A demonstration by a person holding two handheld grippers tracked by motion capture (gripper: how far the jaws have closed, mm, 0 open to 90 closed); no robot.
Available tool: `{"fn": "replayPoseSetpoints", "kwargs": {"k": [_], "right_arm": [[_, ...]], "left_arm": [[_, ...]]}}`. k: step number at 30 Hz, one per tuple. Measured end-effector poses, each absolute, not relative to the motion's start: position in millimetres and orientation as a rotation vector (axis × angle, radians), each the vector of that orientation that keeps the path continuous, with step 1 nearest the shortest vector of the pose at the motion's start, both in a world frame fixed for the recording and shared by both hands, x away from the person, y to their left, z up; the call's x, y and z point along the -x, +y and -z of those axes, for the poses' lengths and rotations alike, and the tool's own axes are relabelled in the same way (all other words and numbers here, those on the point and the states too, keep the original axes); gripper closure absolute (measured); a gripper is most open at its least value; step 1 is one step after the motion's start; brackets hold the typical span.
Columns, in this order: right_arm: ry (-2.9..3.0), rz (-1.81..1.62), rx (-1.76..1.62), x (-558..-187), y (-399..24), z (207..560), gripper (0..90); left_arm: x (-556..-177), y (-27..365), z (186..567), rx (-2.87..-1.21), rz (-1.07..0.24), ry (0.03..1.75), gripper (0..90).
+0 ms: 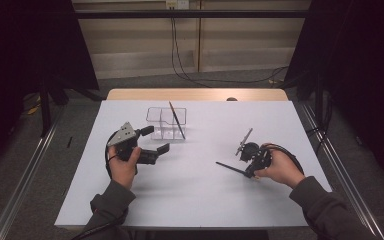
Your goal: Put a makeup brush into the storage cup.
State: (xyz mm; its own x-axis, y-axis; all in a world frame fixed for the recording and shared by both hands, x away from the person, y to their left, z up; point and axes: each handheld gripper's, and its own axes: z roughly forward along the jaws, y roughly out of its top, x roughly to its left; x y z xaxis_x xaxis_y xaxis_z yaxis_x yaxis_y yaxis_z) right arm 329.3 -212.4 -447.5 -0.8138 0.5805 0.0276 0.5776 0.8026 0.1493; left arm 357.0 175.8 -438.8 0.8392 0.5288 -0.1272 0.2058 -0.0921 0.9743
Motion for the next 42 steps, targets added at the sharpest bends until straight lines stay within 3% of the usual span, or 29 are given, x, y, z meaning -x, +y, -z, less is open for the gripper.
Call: {"fn": "replayPoseSetpoints", "kwargs": {"k": [42], "right_arm": [[3.01, -0.319, -0.844, -330, -222, 423, 85.0]], "left_arm": [[-356, 167, 437, -1.722, -0.241, 0.562, 3.5]]}}
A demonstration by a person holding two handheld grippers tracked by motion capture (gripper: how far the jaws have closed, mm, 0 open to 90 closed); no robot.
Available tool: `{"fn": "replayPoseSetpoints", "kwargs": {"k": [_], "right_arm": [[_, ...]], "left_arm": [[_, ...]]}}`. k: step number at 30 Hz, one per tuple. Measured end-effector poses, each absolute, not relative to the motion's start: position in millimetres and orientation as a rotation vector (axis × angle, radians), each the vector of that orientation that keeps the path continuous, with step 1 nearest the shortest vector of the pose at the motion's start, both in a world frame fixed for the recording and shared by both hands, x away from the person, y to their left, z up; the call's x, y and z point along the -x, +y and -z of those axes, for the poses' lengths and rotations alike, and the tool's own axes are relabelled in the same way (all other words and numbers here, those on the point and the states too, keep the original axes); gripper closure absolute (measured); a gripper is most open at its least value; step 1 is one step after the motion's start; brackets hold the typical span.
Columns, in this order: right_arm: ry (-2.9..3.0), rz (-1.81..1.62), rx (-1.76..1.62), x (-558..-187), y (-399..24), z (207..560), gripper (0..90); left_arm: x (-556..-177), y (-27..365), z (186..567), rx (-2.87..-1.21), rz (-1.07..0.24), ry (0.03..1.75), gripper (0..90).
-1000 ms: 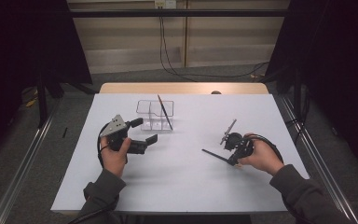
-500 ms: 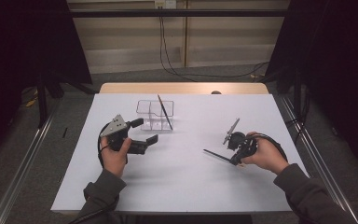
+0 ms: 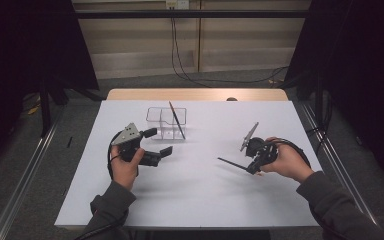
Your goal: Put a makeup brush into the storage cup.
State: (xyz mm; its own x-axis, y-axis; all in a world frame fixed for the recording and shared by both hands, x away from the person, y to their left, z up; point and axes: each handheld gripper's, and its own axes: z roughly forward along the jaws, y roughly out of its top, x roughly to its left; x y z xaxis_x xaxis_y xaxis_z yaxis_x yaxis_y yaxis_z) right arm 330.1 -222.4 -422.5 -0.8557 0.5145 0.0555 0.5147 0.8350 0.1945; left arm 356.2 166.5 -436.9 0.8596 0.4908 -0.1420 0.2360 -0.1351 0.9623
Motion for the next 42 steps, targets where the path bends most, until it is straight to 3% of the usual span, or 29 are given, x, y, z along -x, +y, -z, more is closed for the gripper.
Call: {"fn": "replayPoseSetpoints", "kwargs": {"k": [12, 34, 42], "right_arm": [[-3.022, 0.33, 0.814, -332, -215, 412, 85.0], [-3.054, 0.336, 0.723, -336, -202, 403, 85.0], [-3.057, 0.338, 0.723, -337, -200, 400, 84.9]], "left_arm": [[-358, 157, 436, -1.759, -0.209, 0.554, 2.4], [-363, 125, 437, -1.819, -0.034, 0.515, 0.4], [-364, 114, 436, -1.859, -0.024, 0.512, 4.7]]}}
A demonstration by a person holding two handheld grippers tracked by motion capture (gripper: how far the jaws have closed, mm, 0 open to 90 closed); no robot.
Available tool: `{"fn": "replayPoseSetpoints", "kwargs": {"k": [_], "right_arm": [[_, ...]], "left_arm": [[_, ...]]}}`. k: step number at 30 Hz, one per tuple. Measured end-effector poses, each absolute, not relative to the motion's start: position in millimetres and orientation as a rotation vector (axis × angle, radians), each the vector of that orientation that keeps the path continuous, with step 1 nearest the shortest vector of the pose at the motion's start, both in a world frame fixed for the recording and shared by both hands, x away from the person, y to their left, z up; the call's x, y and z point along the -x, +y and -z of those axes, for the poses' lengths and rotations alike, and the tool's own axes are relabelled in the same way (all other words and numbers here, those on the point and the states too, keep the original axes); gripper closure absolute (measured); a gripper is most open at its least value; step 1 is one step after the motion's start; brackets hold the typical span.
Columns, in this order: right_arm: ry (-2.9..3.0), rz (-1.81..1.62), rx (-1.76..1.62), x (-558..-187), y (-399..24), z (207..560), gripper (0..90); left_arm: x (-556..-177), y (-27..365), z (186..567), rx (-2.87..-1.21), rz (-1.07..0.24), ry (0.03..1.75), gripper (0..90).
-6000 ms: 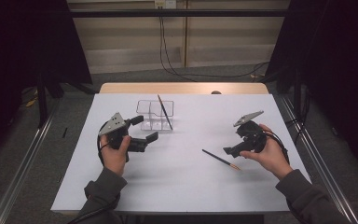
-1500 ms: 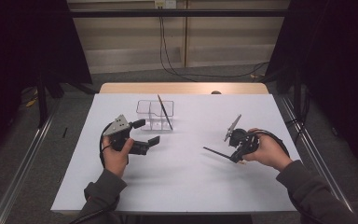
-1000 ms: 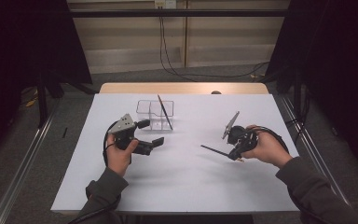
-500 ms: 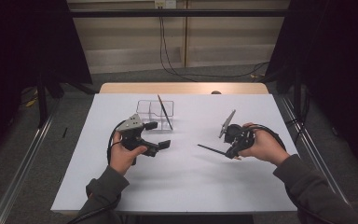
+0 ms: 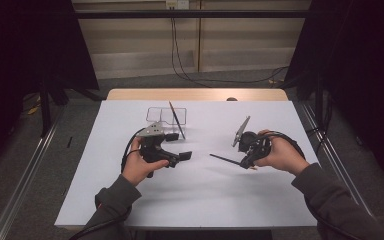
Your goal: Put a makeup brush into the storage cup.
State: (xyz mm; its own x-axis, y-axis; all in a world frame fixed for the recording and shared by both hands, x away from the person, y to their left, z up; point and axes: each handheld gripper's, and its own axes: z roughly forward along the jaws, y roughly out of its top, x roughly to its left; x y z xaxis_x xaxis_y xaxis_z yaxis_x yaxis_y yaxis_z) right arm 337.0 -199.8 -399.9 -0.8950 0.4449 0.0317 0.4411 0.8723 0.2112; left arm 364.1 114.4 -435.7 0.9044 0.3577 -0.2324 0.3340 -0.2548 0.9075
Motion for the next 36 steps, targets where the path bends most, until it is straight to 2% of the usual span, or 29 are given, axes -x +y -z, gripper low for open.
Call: {"fn": "replayPoseSetpoints", "kwargs": {"k": [36], "right_arm": [[3.055, -0.309, -0.641, -342, -181, 398, 85.0]], "left_arm": [[-368, 77, 414, -2.137, -0.027, 0.388, 12.6]]}}
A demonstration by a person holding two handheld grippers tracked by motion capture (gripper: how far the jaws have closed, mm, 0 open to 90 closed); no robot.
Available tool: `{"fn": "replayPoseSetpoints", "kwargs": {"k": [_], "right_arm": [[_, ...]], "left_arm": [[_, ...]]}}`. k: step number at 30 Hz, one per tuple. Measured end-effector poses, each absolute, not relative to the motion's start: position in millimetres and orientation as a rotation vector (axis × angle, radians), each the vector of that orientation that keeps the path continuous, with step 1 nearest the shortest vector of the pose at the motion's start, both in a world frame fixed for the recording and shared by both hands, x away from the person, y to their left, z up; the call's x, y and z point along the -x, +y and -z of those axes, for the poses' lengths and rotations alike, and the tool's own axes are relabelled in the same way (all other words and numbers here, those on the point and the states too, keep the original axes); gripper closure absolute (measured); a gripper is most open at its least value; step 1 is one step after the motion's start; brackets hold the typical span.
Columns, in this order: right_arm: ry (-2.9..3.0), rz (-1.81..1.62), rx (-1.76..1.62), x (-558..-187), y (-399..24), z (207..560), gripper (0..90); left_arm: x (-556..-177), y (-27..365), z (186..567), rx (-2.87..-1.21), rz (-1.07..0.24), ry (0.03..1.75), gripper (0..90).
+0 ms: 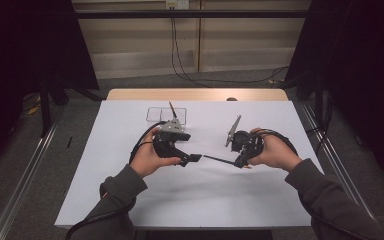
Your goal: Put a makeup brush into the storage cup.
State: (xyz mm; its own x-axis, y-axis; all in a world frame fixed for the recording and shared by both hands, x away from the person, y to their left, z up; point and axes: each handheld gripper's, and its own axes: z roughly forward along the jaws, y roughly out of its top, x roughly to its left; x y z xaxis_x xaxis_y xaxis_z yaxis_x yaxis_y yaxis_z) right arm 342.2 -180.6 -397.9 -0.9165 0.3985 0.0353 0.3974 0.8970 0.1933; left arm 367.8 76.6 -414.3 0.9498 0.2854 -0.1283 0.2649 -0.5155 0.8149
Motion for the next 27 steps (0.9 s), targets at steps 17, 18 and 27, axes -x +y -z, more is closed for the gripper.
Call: {"fn": "replayPoseSetpoints", "kwargs": {"k": [17, 18, 27], "right_arm": [[3.055, -0.326, -0.601, -343, -175, 396, 85.0], [3.065, -0.321, -0.597, -343, -175, 396, 85.0], [3.067, -0.333, -0.572, -342, -173, 394, 85.1]], "left_arm": [[-369, 61, 409, -2.251, -0.032, 0.297, 16.9], [-369, 60, 409, -2.256, -0.028, 0.282, 16.9], [-367, 53, 411, -2.29, -0.024, 0.239, 17.6]]}}
